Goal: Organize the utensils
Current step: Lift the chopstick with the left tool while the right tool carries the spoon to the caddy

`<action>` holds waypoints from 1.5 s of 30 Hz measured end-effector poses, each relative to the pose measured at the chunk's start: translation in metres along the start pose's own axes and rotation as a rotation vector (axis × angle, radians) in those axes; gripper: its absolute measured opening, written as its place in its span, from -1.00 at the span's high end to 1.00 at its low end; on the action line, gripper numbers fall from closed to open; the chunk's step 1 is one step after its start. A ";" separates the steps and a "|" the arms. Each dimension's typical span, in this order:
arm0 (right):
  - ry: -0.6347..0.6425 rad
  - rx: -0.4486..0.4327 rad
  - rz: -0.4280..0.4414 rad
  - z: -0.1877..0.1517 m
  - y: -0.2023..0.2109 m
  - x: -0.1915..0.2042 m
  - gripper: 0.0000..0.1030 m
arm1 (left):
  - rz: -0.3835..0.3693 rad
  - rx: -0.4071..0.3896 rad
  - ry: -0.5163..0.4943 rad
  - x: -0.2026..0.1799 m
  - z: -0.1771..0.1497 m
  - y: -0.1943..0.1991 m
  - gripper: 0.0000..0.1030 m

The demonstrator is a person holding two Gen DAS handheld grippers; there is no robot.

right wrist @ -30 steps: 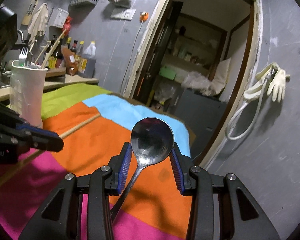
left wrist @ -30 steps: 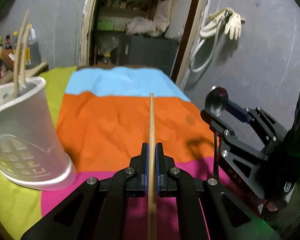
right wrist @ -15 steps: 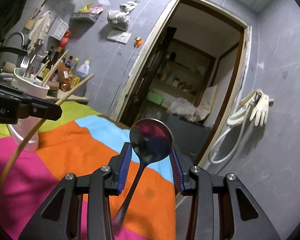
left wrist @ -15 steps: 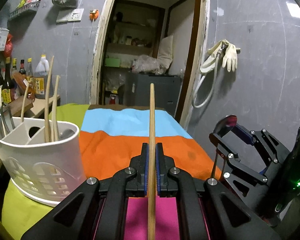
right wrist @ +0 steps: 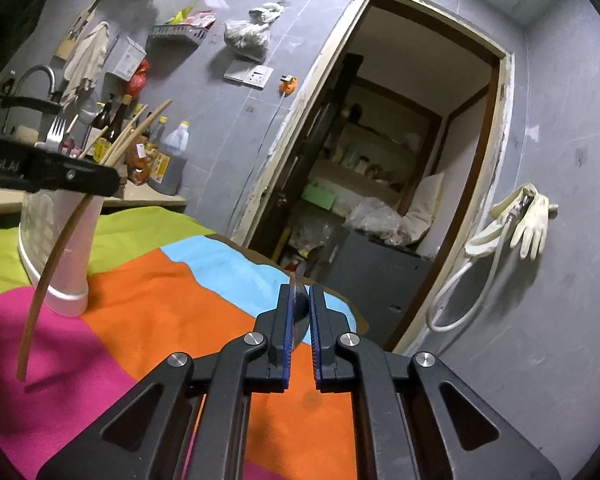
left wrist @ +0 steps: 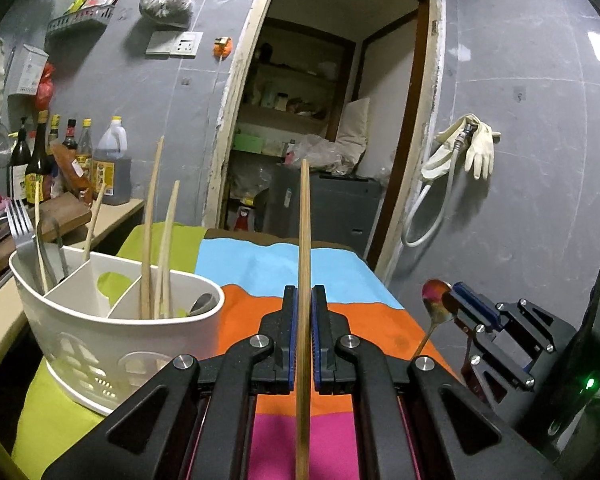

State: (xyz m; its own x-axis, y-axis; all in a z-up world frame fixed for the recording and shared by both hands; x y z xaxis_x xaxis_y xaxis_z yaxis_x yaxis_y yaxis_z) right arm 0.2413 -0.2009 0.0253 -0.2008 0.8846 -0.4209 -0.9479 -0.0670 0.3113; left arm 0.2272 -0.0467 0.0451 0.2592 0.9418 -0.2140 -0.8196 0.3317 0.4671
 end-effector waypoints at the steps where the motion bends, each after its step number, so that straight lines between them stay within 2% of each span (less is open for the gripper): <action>1: -0.010 0.006 0.009 0.000 0.000 -0.001 0.89 | -0.004 0.002 0.006 0.001 0.000 0.000 0.92; 6: -0.052 0.024 0.032 -0.003 0.000 -0.010 0.89 | -0.011 -0.002 -0.004 -0.002 -0.002 0.003 0.92; 15: 0.059 -0.038 -0.120 0.000 0.011 0.003 0.98 | -0.012 -0.016 0.001 -0.002 -0.001 0.006 0.92; 26: 0.099 -0.109 -0.147 0.020 0.020 0.011 0.99 | -0.006 -0.066 0.027 0.013 0.008 0.022 0.92; 34: 0.121 -0.181 -0.142 0.050 0.029 0.024 0.99 | 0.014 -0.111 0.033 0.030 0.022 0.038 0.92; 45: 0.133 -0.321 -0.118 0.113 0.043 0.048 0.99 | 0.075 -0.229 0.036 0.078 0.064 0.074 0.92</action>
Point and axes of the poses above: each gripper's, at about its wrist camera, not at the fingertips, and y roughly against the way its jaws point, x to its left, z to its top, the point moved 5 cm from there along -y, roughly the way its jaws point, and after that the axes turned 10 degrees about x, right-handed, at the moved point
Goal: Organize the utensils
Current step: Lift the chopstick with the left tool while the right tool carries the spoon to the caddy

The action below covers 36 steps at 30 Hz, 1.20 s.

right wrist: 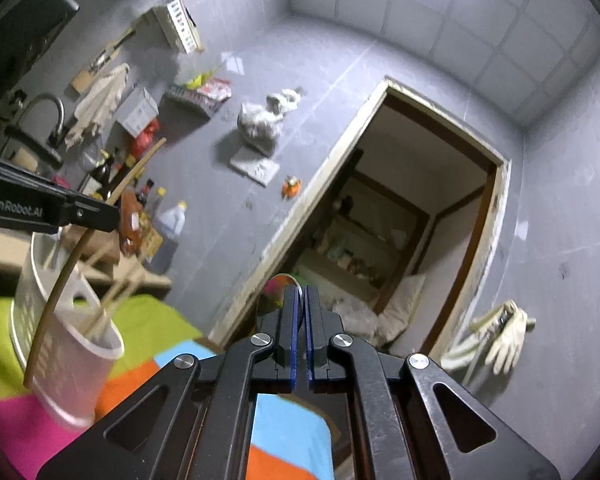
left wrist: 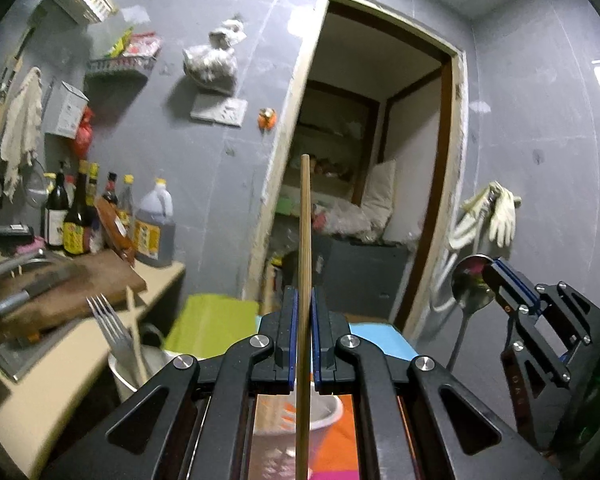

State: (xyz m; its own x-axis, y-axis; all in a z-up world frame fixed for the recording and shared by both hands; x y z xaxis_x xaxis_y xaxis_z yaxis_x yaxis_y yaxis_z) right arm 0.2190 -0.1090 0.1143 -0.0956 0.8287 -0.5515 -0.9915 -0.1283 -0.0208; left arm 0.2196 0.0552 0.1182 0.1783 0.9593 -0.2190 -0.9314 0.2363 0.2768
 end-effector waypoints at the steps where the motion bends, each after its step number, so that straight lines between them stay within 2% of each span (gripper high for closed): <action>1: -0.007 -0.015 0.006 0.009 -0.001 0.001 0.99 | 0.007 -0.006 0.001 0.006 0.004 0.001 0.92; 7: -0.030 -0.083 0.041 0.050 -0.007 0.011 0.99 | 0.043 -0.032 0.070 0.051 0.029 0.004 0.92; 13: -0.026 -0.119 0.069 0.072 -0.015 0.030 0.99 | 0.094 -0.076 0.100 0.084 0.048 0.002 0.92; 22: -0.005 -0.094 0.122 0.067 -0.028 0.061 0.99 | 0.119 -0.110 0.105 0.105 0.057 -0.003 0.92; 29: 0.008 -0.067 0.136 0.059 -0.035 0.070 0.99 | 0.118 -0.128 0.119 0.108 0.067 -0.007 0.92; 36: 0.019 -0.050 0.140 0.055 -0.042 0.076 0.99 | 0.147 -0.108 0.099 0.108 0.060 -0.017 0.92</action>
Point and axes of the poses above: each gripper's, at about its wrist camera, not at the fingertips, and y roughly against the way its jaws point, x to its left, z to its top, the point moved 5 cm from there along -y, roughly the way its jaws point, and after that the axes turned 10 degrees about x, right-handed, at the moved point
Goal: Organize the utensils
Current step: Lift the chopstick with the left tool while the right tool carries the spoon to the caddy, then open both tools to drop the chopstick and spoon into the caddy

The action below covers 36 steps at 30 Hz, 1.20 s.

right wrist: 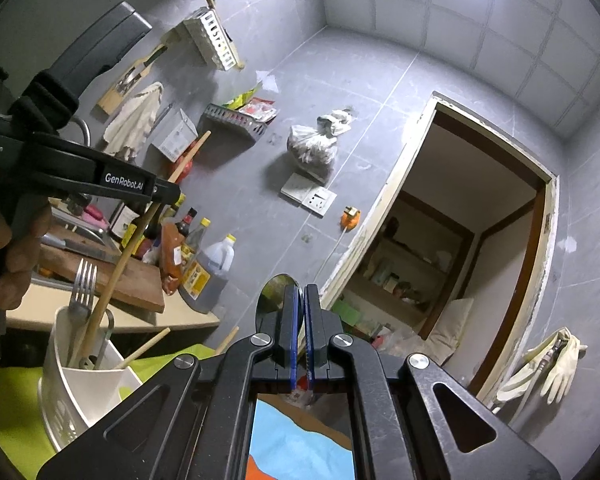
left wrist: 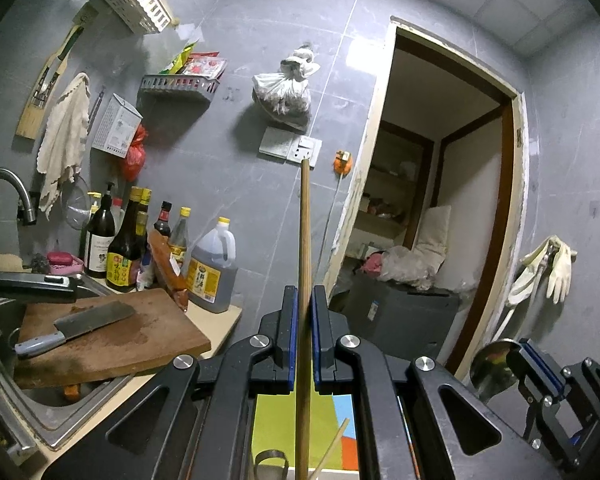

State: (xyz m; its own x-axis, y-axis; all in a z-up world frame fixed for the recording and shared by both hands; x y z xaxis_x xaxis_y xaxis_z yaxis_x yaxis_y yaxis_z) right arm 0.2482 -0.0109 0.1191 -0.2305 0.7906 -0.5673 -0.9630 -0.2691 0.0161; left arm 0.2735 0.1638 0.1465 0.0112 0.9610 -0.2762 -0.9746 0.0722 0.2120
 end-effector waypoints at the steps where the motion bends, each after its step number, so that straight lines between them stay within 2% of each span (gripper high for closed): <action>1: 0.004 0.004 0.000 -0.002 -0.001 0.002 0.99 | 0.002 0.003 -0.003 0.000 -0.003 -0.001 0.92; 15: -0.033 0.084 0.010 -0.019 -0.014 0.020 0.99 | 0.021 0.034 -0.004 -0.003 -0.041 -0.004 0.92; 36: -0.211 0.176 0.094 -0.036 -0.012 0.031 0.96 | 0.037 0.064 0.014 0.000 -0.086 0.004 0.92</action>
Point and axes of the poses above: each gripper's, at about its wrist camera, not at the fingertips, and y roughly against the way its jaws point, x to its left, z to its top, the point moved 5 cm from there along -y, roughly the way its jaws point, and after that the axes turned 10 degrees about x, right-handed, at the moved point
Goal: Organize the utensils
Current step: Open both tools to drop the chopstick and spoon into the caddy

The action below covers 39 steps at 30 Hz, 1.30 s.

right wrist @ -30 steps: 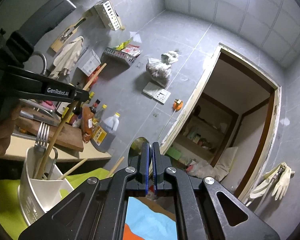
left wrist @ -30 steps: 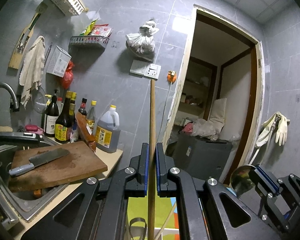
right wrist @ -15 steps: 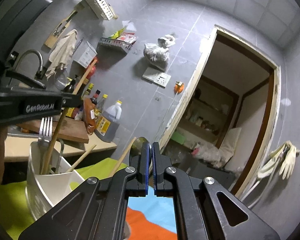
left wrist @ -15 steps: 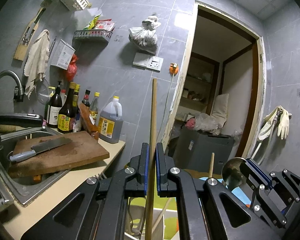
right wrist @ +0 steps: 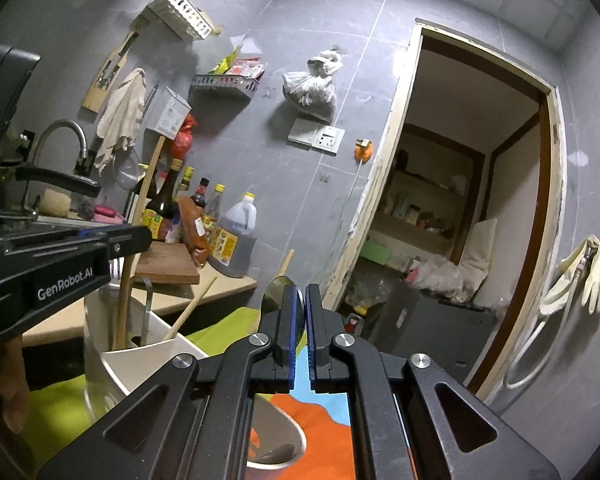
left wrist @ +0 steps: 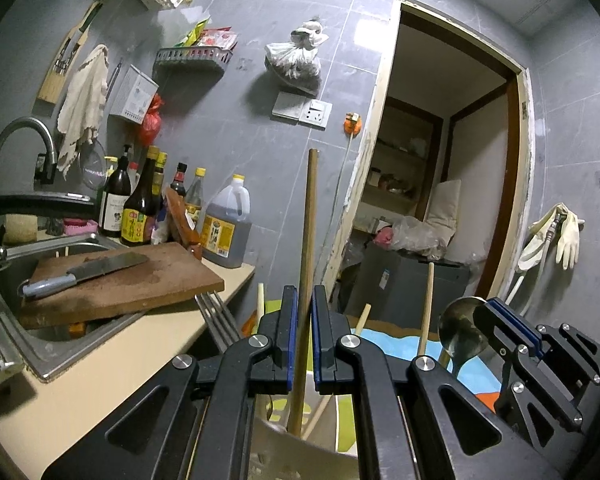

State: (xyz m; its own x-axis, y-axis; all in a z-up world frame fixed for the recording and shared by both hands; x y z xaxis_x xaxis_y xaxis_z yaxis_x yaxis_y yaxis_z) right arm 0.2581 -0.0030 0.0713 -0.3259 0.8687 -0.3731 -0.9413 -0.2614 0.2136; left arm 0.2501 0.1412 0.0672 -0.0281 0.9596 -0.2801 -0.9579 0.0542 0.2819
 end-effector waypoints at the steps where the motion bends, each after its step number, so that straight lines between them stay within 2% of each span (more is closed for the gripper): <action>1: -0.004 0.001 0.003 -0.001 0.000 0.000 0.95 | -0.001 0.001 0.002 0.000 -0.001 0.001 0.92; 16: -0.130 0.036 0.127 -0.009 -0.003 -0.006 0.89 | -0.035 0.025 0.008 0.000 -0.008 0.007 0.88; 17: -0.138 0.040 0.138 -0.009 -0.004 -0.006 0.89 | -0.041 0.030 0.012 0.000 -0.008 0.007 0.86; 19: -0.151 0.046 0.154 -0.009 -0.005 -0.007 0.89 | -0.050 0.033 0.021 0.002 -0.008 0.008 0.64; 21: -0.167 0.053 0.173 -0.010 -0.006 -0.008 0.89 | -0.062 0.031 0.030 0.002 -0.008 0.010 0.50; 28: -0.244 0.058 0.233 -0.011 -0.004 -0.019 0.84 | -0.073 0.043 0.024 0.002 -0.006 0.013 0.48; 30: -0.262 0.059 0.237 -0.012 -0.002 -0.022 0.77 | -0.076 0.046 0.023 0.001 -0.006 0.012 0.43; 32: -0.278 0.055 0.233 -0.013 0.000 -0.026 0.60 | -0.076 0.046 0.021 0.001 -0.006 0.013 0.39; 36: -0.289 0.054 0.207 -0.012 0.004 -0.032 0.57 | -0.059 0.041 0.005 -0.003 -0.005 0.016 0.31; 39: -0.306 0.052 0.190 -0.012 0.008 -0.037 0.40 | -0.042 0.039 -0.007 -0.005 -0.004 0.020 0.17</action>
State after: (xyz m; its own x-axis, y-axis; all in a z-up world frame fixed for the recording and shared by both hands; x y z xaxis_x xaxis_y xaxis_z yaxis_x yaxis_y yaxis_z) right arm 0.2614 -0.0424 0.0759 -0.4458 0.8944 -0.0364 -0.8581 -0.4154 0.3019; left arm 0.2297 0.1362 0.0704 0.0134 0.9581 -0.2862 -0.9464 0.1045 0.3055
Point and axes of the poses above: each gripper's, at about its wrist camera, not at the fingertips, and y roughly against the way its jaws point, x to its left, z to its top, the point moved 5 cm from there along -y, roughly the way its jaws point, and after that the axes turned 10 degrees about x, right-handed, at the moved point
